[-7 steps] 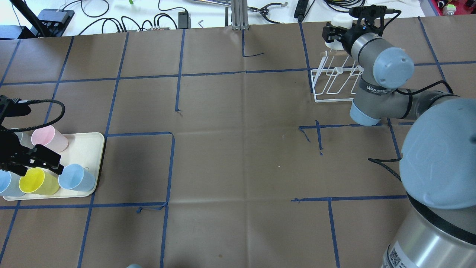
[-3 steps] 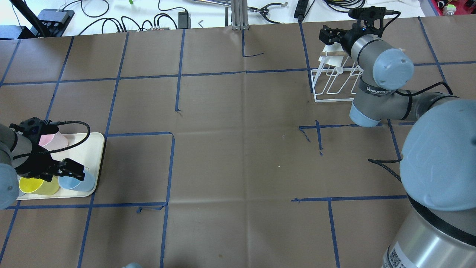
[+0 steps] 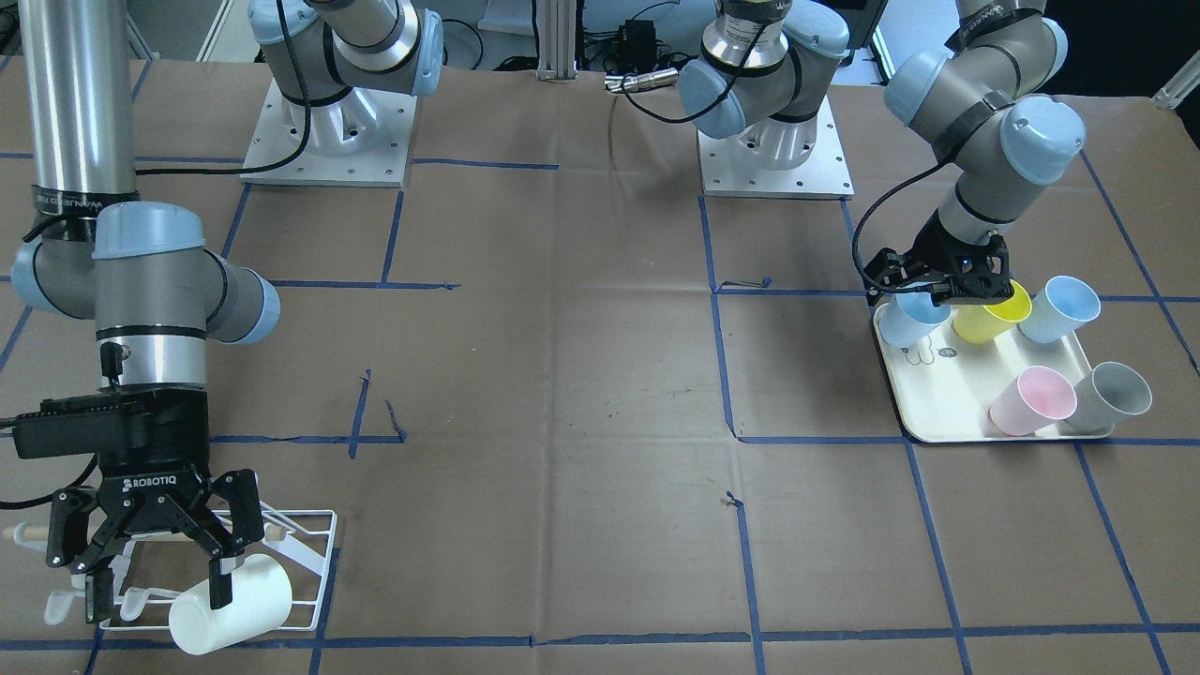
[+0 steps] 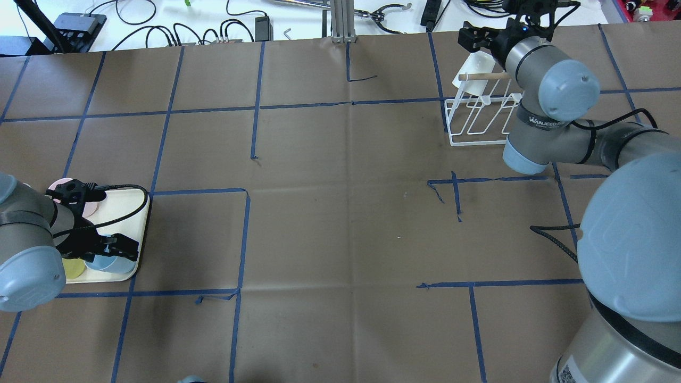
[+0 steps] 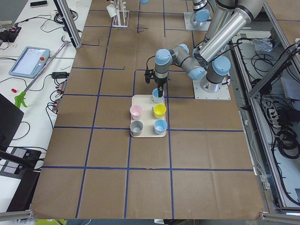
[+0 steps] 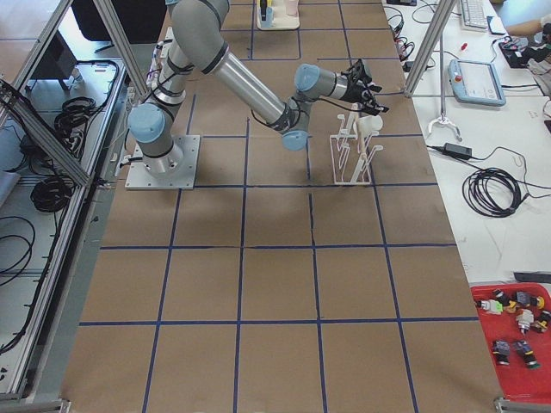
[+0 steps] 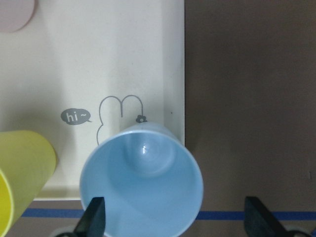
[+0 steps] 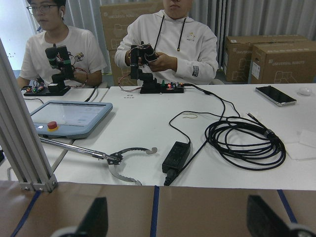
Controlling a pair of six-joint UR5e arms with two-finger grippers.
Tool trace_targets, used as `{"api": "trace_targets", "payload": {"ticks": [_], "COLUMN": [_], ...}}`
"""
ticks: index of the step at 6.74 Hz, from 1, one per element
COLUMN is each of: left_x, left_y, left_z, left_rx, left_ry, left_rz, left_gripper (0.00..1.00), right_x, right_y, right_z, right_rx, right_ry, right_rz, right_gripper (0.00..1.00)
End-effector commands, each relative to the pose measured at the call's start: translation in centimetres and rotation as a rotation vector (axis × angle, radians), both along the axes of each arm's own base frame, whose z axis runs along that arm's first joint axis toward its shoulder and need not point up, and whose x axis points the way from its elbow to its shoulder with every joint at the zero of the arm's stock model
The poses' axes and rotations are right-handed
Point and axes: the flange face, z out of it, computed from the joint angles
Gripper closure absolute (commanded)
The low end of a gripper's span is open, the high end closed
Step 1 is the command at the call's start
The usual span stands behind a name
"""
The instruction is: Transfer IKEA cup to right arm and place on rack
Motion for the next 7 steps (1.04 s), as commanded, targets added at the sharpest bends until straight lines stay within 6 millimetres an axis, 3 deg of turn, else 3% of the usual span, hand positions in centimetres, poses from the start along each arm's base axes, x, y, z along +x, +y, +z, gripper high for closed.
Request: {"api": "trace_targets", "payload": {"ticks": [1,2,3,5,6,7], "left_x": [-1.4,-1.2,-1.2,-1.0,-0.8,-0.5], "left_y": [-0.4,-0.6,-0.6,-0.5,-0.5,-0.7], "left_z": [-0.5,-0.3,0.0,0.5,0.6,0.8], "left_rx": [0.005,0.007,0.003,0.004,0.001,-0.004], "left_ry": [0.002,-0.012,-0.016,-0.026,-0.027,-0.028], "left_rz": [-0.034,-0.036,-0.037,-0.043,-0.040,-0.040], "left_gripper": [0.01,0.01,0.12,0.87,1.00,1.00], "right_x": [2.4,4.1,5.6,8.1,9.1,9.8], "right_y": [1.8,3.1,4.9,8.7,11.0,12.9], "right_z": [5.7,8.1,11.1,14.2,14.3,13.9], "right_rx": [-0.081,-0.119,-0.167,-0.142,-0.120,-0.079], "right_ry": [0.007,0.011,0.013,-0.096,-0.182,-0.299], "right_rz": [0.039,0.062,0.083,0.094,0.087,0.066], "right_gripper": [0.00,0.00,0.00,0.00,0.00,0.00]}}
